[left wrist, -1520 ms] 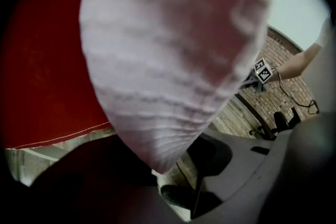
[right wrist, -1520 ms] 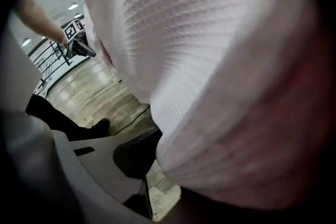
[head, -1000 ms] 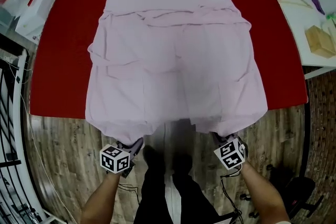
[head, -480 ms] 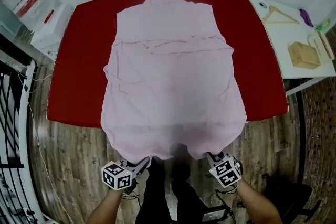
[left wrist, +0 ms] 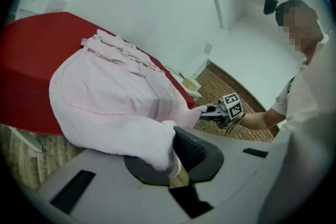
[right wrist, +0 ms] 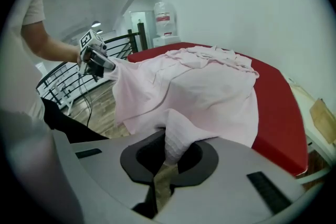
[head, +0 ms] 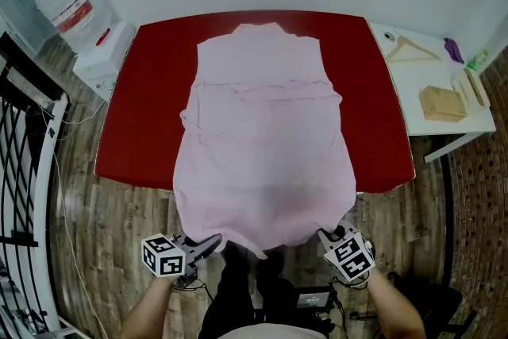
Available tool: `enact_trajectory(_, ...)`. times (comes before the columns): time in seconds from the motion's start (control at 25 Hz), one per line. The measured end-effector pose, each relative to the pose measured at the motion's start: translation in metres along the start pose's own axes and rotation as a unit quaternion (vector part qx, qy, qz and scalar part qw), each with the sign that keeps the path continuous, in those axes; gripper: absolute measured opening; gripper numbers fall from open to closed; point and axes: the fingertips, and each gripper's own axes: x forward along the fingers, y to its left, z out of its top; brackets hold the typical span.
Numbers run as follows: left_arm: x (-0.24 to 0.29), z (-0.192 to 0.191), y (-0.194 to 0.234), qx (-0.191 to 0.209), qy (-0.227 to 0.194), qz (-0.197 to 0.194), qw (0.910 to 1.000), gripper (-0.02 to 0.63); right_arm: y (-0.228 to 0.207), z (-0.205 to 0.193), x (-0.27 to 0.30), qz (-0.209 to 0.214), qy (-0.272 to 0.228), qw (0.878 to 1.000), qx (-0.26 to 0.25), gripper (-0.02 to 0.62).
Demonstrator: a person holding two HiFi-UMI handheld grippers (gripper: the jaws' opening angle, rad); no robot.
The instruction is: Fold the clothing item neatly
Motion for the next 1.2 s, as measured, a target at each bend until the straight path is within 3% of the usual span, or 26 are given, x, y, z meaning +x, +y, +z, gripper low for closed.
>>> enact_trajectory(0.2,-0.018,0.027,-0.027,0.025,0.002,-0.019,0.9995,0.023,-0.013,0.03,-0.027,-0.009,-0.003,1.0,-0.019,0.023)
enact_trajectory(0.64,-0.032,0.084,-0.056,0.069,0.003,-0.085,0.994,0.023,-0.047,0.07,-0.049,0.024,0.005,1.0,-0.019,0.022)
enact_trajectory(0.96,-0.039,0.125,-0.05,0.071,-0.008,-0.126,0.9895,0.023,-0.081,0.091,-0.076,0.066,0.0,0.991,0.112,0.021)
enact_trajectory(1.2,-0.052,0.17,-0.043,0.087,-0.017,-0.167,0.9821,0.023,-0.073,0.123,-0.082,0.12,0.0,0.971,0.208,0.021)
